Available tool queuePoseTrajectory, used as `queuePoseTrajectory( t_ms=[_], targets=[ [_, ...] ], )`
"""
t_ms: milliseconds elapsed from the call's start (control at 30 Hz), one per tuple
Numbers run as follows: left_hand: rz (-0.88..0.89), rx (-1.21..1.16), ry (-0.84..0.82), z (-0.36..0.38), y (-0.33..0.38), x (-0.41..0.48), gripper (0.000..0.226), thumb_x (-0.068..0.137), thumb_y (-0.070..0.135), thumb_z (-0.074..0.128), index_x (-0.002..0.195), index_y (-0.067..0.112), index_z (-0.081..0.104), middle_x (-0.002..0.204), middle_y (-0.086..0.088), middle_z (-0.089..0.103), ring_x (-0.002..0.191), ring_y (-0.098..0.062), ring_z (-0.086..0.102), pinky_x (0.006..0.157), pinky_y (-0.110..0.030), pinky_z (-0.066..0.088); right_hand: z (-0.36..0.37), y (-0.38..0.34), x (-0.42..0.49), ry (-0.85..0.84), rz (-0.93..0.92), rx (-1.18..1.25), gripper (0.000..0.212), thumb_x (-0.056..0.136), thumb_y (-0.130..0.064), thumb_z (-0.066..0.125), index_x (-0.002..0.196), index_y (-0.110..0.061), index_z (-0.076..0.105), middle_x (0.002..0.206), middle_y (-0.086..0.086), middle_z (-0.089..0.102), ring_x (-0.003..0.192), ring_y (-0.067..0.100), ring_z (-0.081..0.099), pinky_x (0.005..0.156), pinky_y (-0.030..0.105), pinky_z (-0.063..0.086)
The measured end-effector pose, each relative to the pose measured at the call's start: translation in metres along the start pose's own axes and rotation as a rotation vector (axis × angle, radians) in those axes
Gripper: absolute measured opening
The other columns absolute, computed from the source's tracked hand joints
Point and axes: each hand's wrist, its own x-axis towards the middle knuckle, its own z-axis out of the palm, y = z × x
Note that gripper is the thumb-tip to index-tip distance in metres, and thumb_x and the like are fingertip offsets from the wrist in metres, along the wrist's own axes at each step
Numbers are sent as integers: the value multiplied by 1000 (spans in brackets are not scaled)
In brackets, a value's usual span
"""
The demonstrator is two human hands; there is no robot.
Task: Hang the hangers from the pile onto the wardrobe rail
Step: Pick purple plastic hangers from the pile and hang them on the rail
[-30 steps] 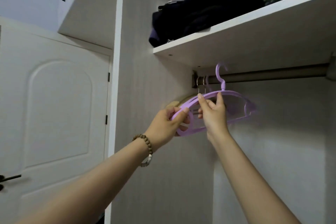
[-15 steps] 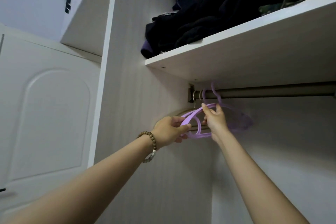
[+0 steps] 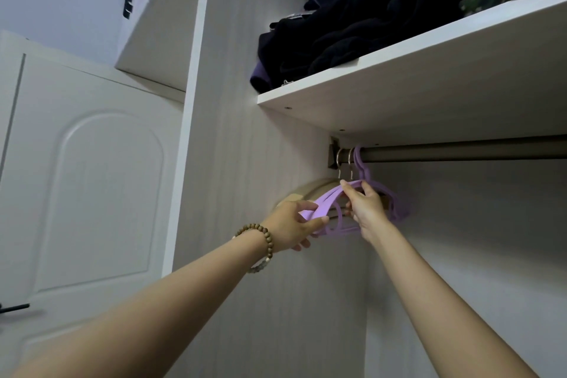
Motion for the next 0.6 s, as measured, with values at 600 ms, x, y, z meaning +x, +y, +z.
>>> queuePoseTrajectory(
  t_ms=[600],
  targets=[
    [158, 19, 247, -132, -27, -115, 58, 86, 49, 48, 138, 24, 39, 111, 1, 63, 86, -13, 67, 75, -27, 57, 75, -28, -136, -42, -548, -309, 55, 88, -22, 63, 138, -15, 43, 143, -2, 38, 129, 6, 38, 107, 14, 27]
  ],
)
